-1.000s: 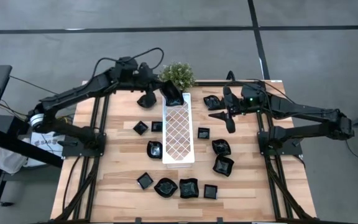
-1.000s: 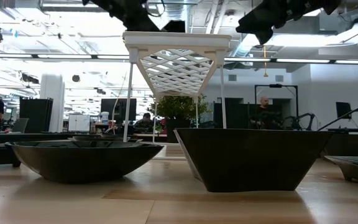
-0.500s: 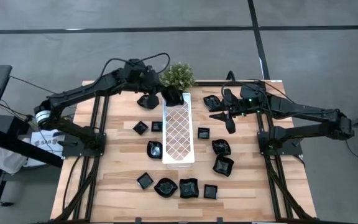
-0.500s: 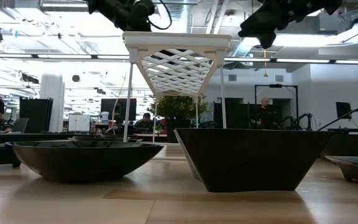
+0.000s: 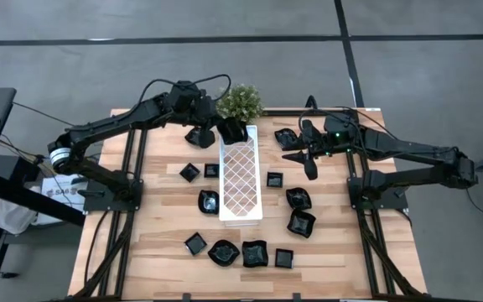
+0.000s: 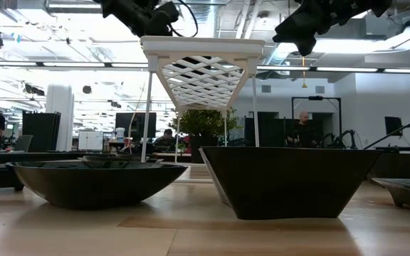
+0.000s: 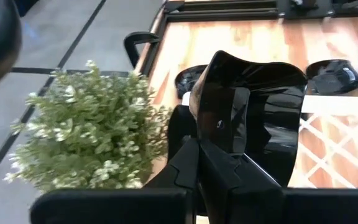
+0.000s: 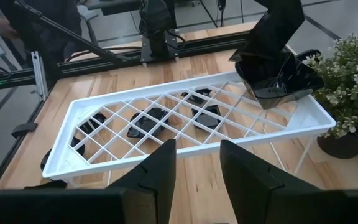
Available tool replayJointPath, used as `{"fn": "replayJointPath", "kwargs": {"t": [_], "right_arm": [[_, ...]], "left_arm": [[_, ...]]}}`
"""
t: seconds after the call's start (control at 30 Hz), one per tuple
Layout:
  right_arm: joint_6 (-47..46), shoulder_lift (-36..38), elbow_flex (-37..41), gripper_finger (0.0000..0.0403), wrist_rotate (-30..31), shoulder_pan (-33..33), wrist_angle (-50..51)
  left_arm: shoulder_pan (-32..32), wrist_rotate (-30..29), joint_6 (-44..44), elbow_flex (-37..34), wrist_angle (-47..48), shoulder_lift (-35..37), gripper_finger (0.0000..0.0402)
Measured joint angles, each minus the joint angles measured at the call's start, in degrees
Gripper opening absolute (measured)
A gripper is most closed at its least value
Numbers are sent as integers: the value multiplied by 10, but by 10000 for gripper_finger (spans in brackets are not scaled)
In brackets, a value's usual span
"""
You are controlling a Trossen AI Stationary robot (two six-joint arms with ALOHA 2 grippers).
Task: Pick & Place Mini shaped plates
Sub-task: Stack the top left distorted square plate on the other distorted square plate on the shelf, then stack the top distorted square plate on the other distorted square plate on the shelf
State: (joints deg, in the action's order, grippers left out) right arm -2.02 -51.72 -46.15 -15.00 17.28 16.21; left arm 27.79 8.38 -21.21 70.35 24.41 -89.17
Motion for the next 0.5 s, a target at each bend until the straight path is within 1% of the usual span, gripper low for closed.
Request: {"fn": "replayJointPath", "kwargs": {"t": [0.3,0.5], "right_arm": [[-10,0,0,121,0,0,0],[-11,0,0,121,0,0,0]], "left_arm": [[0,-6,0,0,-9,-2,22],[0,-7,0,0,-12,-13,24]]}}
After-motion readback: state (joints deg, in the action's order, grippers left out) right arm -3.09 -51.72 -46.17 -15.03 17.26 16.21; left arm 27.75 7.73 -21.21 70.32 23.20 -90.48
